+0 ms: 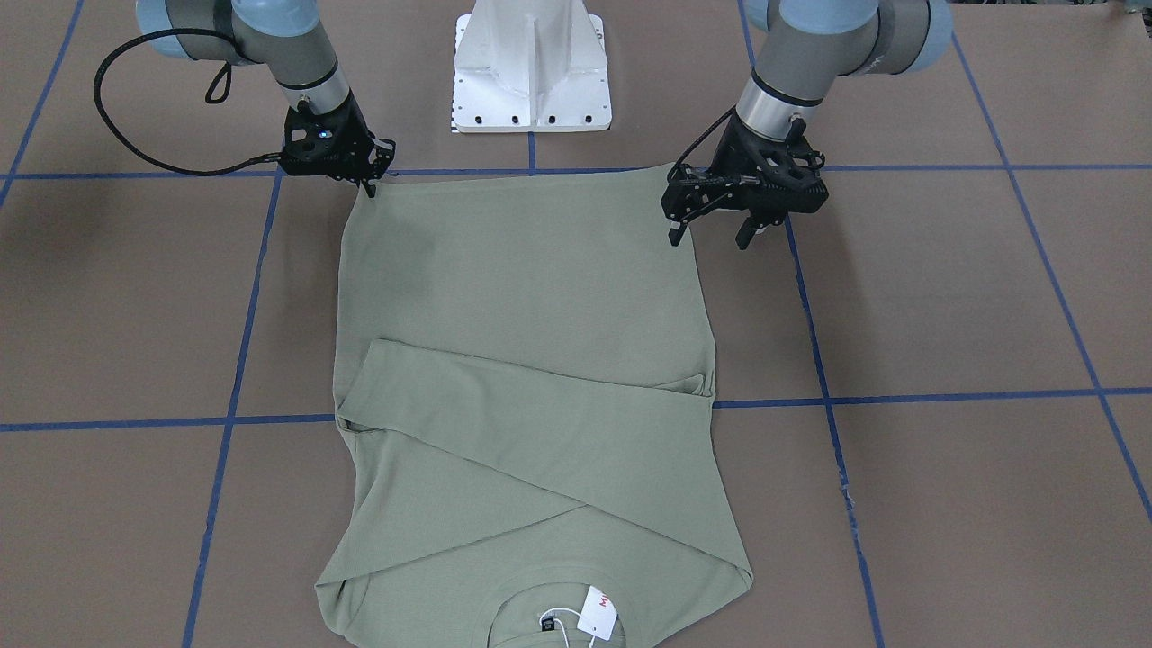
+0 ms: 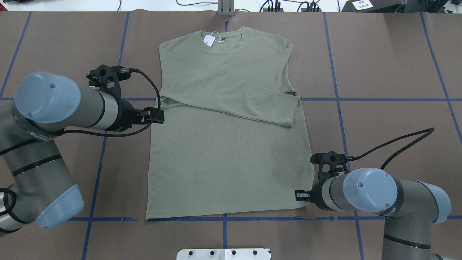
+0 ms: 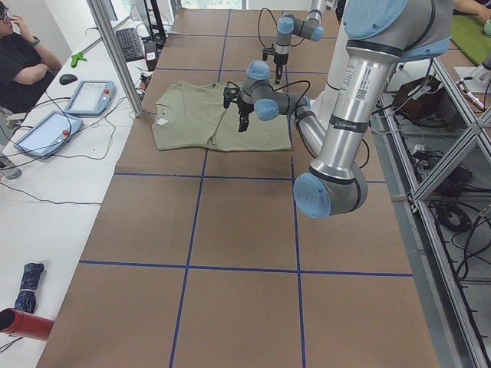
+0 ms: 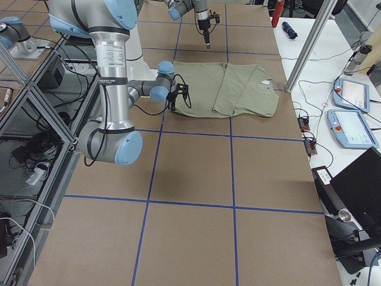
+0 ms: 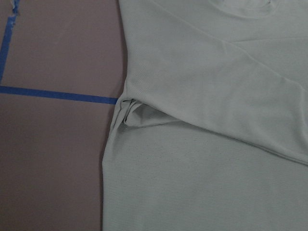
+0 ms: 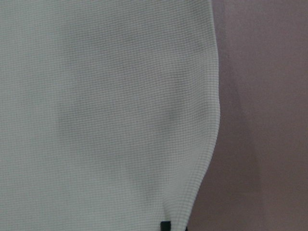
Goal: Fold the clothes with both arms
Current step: 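Lower both grippers to the hem corners nearest the robot and grasp them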
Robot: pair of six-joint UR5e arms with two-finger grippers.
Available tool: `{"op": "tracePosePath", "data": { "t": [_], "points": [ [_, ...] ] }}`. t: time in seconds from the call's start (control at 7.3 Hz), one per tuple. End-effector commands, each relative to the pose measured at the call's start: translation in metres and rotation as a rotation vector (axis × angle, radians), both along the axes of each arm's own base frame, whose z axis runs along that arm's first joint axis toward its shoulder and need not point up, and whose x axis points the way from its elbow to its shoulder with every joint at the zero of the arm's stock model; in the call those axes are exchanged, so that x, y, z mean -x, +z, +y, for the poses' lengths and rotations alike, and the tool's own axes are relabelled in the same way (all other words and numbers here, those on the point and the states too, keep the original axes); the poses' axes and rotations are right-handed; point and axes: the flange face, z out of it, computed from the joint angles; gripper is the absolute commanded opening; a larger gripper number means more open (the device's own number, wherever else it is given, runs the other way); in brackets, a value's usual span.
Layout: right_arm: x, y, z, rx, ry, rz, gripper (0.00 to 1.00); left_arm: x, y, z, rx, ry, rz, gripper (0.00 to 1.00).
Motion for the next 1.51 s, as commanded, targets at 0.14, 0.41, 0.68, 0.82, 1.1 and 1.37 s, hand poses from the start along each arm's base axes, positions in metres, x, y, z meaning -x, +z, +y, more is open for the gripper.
{"op": "tracePosePath", "data": {
  "t": [0.14, 0.41, 0.68, 0.82, 1.1, 1.37],
  "points": [
    [-0.009, -0.011, -0.009, -0.008, 0.027, -0.027, 0.0, -0.069, 0.03, 0.094, 0.153, 0.039, -0.037, 1.0],
    [-0.01, -0.01, -0.01, -0.009, 0.031, -0.027, 0.0, -0.094, 0.04, 0.132, 0.22, 0.022, -0.082, 1.0],
    [-0.01, -0.012, -0.011, -0.01, 0.033, -0.031, 0.0, -0.101, 0.045, 0.145, 0.256, 0.013, -0.135, 0.99],
    [-0.011, -0.012, -0.012, -0.009, 0.033, -0.032, 0.0, -0.103, 0.048, 0.148, 0.259, 0.019, -0.143, 0.99],
    [-0.011, -0.011, -0.013, -0.008, 0.035, -0.031, 0.0, -0.109, 0.052, 0.156, 0.262, 0.033, -0.153, 0.94],
    [-0.011, -0.011, -0.013, -0.008, 0.035, -0.031, 0.0, -0.112, 0.055, 0.159, 0.272, 0.031, -0.158, 0.88]
  ]
}}
